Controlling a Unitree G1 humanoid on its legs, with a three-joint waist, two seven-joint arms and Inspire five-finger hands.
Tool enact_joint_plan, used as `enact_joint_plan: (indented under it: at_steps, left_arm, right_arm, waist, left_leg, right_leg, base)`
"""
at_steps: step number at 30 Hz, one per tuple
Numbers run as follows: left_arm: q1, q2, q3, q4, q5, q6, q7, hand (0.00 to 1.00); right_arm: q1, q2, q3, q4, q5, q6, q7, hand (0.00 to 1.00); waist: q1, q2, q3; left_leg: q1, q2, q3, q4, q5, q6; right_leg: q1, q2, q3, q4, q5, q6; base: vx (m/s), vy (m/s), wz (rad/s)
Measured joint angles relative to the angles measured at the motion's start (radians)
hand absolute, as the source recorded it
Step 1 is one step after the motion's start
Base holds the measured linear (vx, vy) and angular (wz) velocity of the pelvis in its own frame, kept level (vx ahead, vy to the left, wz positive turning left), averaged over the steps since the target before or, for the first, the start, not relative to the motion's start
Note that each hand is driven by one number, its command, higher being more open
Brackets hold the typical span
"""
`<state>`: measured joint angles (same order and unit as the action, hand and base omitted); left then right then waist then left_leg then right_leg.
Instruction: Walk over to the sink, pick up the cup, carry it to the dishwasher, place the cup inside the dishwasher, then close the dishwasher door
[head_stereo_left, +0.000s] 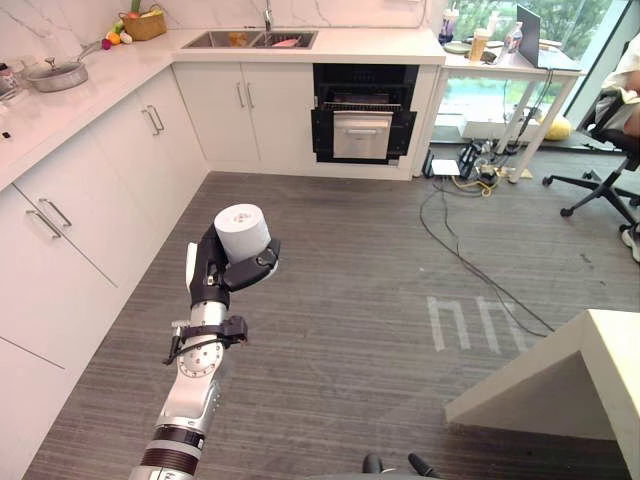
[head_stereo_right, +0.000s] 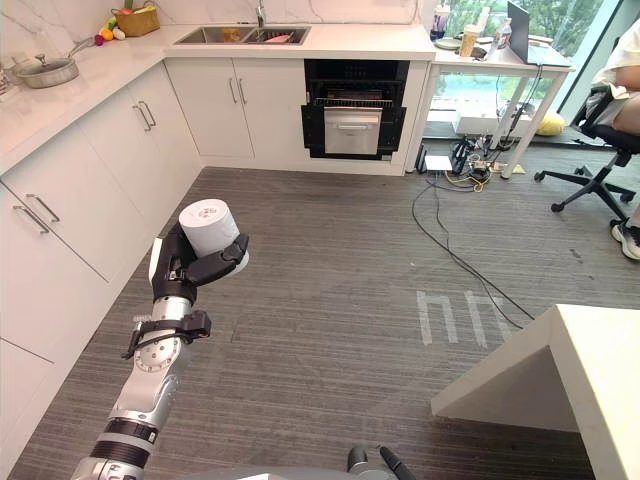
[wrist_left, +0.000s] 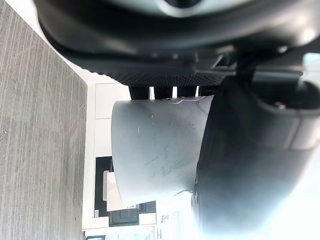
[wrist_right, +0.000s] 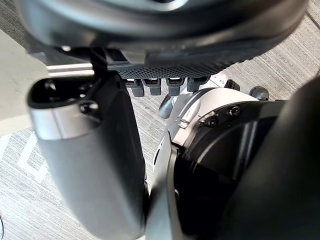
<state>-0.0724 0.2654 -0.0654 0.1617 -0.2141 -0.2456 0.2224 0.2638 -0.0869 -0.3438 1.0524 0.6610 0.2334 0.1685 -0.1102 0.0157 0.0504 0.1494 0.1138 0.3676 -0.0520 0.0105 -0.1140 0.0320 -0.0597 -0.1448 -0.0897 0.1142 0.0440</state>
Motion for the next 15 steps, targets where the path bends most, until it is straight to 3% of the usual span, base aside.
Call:
enact_joint_plan:
  at_steps: [5, 11, 15]
  left_arm:
    - [0.01, -0.001, 0.002, 0.0, -0.003, 0.0, -0.006, 0.0]
    - [0.103, -0.056, 0.065, 0.001, -0.153, 0.025, -0.098, 0.0]
    - [0.153, -0.123, 0.107, 0.0, -0.282, 0.06, -0.141, 0.0]
  right_arm:
    - [-0.002, 0.0, 0.0, 0.0, -0.002, 0.001, 0.0, 1.0]
    - [-0.029, -0.006, 0.009, 0.0, -0.093, -0.008, 0.0, 1.0]
    - [-0.049, -0.014, 0.001, 0.003, -0.128, -0.017, -0.04, 1.0]
  waist:
    - [0.002, -0.005, 0.003]
    - [0.021, -0.019, 0.017]
    - [0.047, -0.007, 0.025]
  left_leg:
    - [0.0, 0.0, -0.004, 0.005, -0.001, 0.001]
    - [0.0, -0.003, -0.015, 0.069, -0.038, 0.01]
    - [-0.039, -0.003, -0.046, 0.205, -0.144, 0.023]
  right_leg:
    - [0.004, 0.0, -0.001, 0.0, 0.0, 0.0]
    - [0.03, -0.002, 0.002, -0.001, 0.0, -0.001]
    - [0.016, -0.02, 0.008, 0.063, -0.055, -0.002]
  base:
    - [0.0, 0.0, 0.0]
    - [-0.03, 0.002, 0.0]
    - [-0.04, 0.07, -0.06]
